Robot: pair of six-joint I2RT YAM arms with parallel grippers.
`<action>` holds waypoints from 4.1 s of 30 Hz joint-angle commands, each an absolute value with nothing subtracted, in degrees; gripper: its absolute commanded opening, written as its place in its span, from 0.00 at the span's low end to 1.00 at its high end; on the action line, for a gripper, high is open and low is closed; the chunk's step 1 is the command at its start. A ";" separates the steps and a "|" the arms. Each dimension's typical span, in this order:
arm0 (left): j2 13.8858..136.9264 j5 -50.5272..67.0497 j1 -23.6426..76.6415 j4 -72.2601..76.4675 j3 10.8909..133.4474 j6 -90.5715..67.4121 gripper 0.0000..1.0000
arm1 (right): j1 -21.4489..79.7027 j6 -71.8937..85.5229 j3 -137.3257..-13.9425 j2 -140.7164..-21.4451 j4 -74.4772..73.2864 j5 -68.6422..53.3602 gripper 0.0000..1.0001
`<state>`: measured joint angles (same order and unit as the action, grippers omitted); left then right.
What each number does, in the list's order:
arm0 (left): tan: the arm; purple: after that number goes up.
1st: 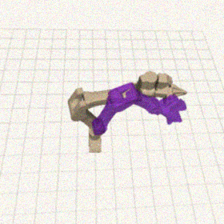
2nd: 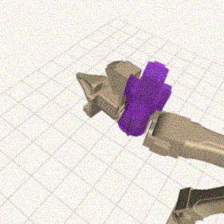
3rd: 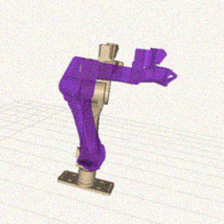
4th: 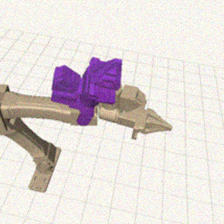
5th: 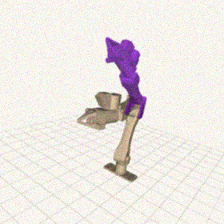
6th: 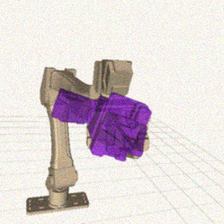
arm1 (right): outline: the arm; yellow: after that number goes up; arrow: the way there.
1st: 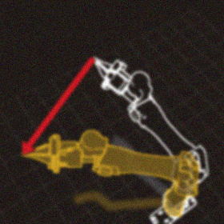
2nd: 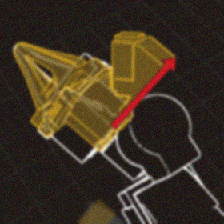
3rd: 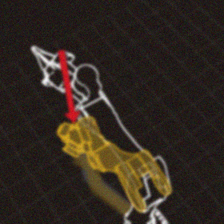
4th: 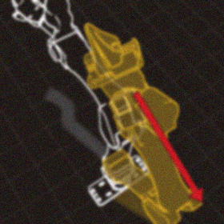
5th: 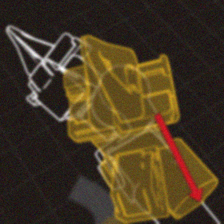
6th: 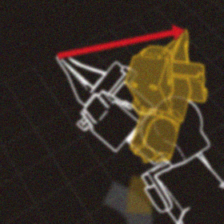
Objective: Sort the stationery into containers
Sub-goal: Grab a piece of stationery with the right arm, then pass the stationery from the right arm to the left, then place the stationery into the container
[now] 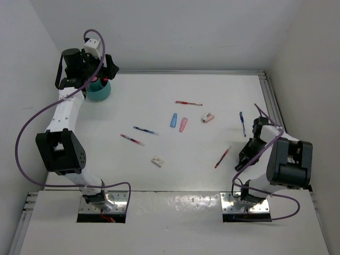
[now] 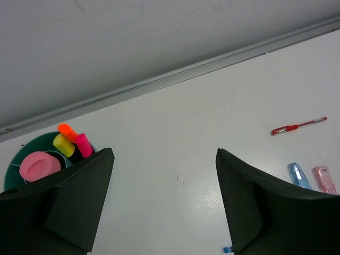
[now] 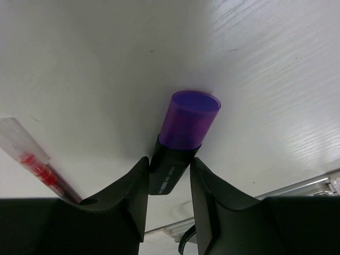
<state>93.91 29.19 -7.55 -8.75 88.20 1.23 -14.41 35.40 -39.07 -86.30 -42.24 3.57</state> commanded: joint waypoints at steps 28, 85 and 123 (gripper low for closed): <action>85.52 68.47 6.23 1.37 71.90 -15.79 0.70 | 28.99 -3.51 -73.20 -77.60 -30.06 -19.87 0.00; 90.87 39.57 0.10 -7.90 81.63 -17.42 0.00 | 35.18 11.25 -87.36 -86.92 -34.27 0.53 0.74; 116.37 11.95 -11.51 -1.15 98.09 1.41 0.00 | 21.09 16.87 -80.16 -89.03 -35.16 -6.06 0.72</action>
<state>118.63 11.60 -11.70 -3.25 100.71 2.68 21.45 15.92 -80.42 -89.03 -36.47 -5.19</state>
